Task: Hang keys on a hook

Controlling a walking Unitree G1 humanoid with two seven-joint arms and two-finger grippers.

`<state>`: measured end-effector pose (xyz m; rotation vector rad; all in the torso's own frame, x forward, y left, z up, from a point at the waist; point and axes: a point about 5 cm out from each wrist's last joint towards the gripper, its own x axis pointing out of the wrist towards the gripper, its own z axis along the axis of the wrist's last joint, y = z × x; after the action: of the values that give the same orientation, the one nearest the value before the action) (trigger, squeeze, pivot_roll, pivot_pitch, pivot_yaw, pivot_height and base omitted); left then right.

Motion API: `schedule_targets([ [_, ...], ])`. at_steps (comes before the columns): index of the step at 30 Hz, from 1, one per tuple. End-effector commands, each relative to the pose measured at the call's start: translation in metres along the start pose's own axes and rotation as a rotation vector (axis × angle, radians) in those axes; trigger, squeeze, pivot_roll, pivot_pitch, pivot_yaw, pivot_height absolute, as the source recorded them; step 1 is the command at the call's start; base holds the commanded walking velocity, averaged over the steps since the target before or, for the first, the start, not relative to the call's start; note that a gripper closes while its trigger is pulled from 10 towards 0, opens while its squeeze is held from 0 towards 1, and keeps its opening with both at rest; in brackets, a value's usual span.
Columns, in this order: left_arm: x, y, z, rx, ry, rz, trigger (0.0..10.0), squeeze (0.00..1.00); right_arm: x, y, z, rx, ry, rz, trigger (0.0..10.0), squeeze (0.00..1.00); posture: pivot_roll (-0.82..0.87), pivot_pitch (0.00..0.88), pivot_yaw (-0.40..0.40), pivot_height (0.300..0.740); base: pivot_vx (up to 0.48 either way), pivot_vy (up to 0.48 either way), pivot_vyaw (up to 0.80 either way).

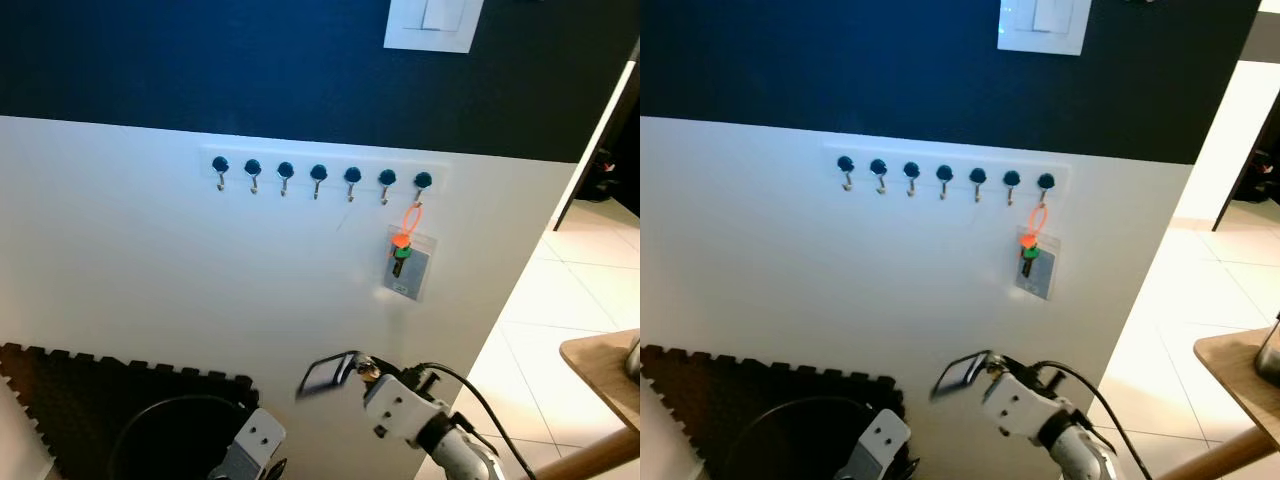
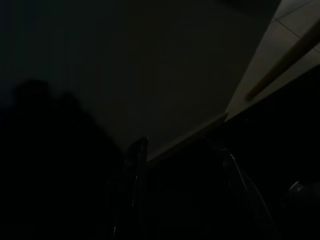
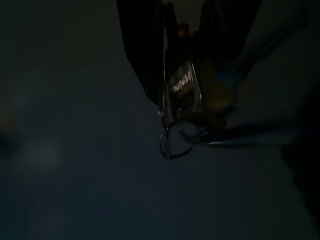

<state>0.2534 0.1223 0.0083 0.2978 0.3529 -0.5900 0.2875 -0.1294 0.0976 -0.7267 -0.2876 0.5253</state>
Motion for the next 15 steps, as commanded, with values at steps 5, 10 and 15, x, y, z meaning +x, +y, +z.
schedule_targets([
  [5,0.0,-0.004,0.001,-0.022,-0.039,0.022,10.0,0.0,0.008,-0.009,0.023,0.015,-0.118,-0.015,10.0,0.0,0.05,0.064,-0.05,0.74,0.0,0.0,0.0],
  [10,0.0,0.0,0.005,-0.03,-0.082,0.067,10.0,0.0,0.016,-0.026,0.035,0.116,-0.153,-0.096,10.0,0.0,0.05,0.067,-0.052,0.74,0.0,0.0,0.0],
  [15,-0.001,0.004,0.013,-0.047,-0.146,0.115,10.0,0.0,0.033,-0.045,0.046,0.298,-0.182,-0.156,10.0,0.0,0.04,0.076,-0.054,0.74,0.0,0.0,0.0],
])
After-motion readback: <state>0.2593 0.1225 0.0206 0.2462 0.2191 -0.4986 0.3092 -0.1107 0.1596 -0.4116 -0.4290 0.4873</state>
